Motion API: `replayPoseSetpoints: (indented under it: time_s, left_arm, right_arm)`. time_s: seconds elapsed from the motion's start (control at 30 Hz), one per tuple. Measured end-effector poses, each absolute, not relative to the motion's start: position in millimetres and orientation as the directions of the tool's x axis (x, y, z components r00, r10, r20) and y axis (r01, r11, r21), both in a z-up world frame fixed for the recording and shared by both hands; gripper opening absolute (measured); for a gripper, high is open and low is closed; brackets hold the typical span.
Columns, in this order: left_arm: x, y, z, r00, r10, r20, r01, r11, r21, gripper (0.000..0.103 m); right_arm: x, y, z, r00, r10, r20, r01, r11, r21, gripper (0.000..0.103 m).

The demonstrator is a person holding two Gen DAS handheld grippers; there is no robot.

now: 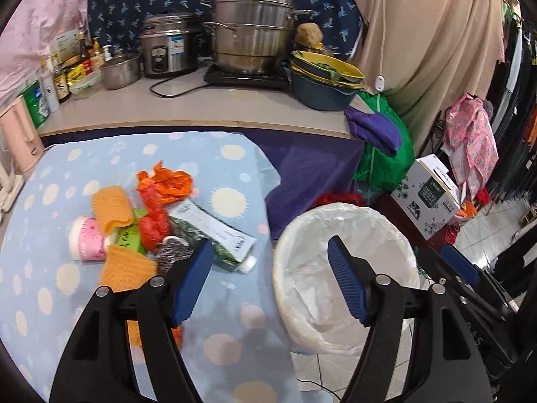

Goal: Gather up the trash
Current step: 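Open both grippers to drop the tissues into the bin, then move both open grippers back over the trash pile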

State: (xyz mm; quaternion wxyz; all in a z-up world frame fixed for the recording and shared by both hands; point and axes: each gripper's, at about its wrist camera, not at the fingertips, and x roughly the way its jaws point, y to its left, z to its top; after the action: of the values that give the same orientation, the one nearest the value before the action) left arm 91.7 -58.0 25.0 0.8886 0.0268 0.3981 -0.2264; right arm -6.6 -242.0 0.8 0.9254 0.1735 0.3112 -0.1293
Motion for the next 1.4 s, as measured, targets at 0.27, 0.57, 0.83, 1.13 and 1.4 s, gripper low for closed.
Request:
replayPoseSetpoints:
  time_s: [0.27,0.57,0.83,1.13,1.4]
  left_arm:
    - [94,-11,17,0.628,-0.252,-0.736,0.312,0.948,-0.059,0.07]
    - [98,60,-5,0.624,-0.169,-0.763,0.177,0.982,-0.072,0.076]
    - [99,121,-30,0.592,-0.099,-0.8,0.058,0.995,-0.08,0.076]
    - [90,169,-54,0.56,-0.056,-0.827,-0.024,0.996,-0.083,0.076]
    - [89,181,-64,0.542,-0.063,-0.838,-0.033,0.995,-0.096,0.076]
  right_arm:
    - [5,-198,-7,0.76,-0.059,-0.647,0.271,0.934,0.234,0.056]
    - [24,-134,-27,0.72,0.033,-0.694,0.167,0.962,0.219,0.057]
    - [41,-89,-65,0.632,0.137,-0.762,0.107,0.959,0.261,0.057]
    - [61,-38,-97,0.554,0.204,-0.807,0.021,0.966,0.258,0.057]
    - [79,-16,-117,0.512,0.218,-0.831,-0.008,0.968,0.249,0.057]
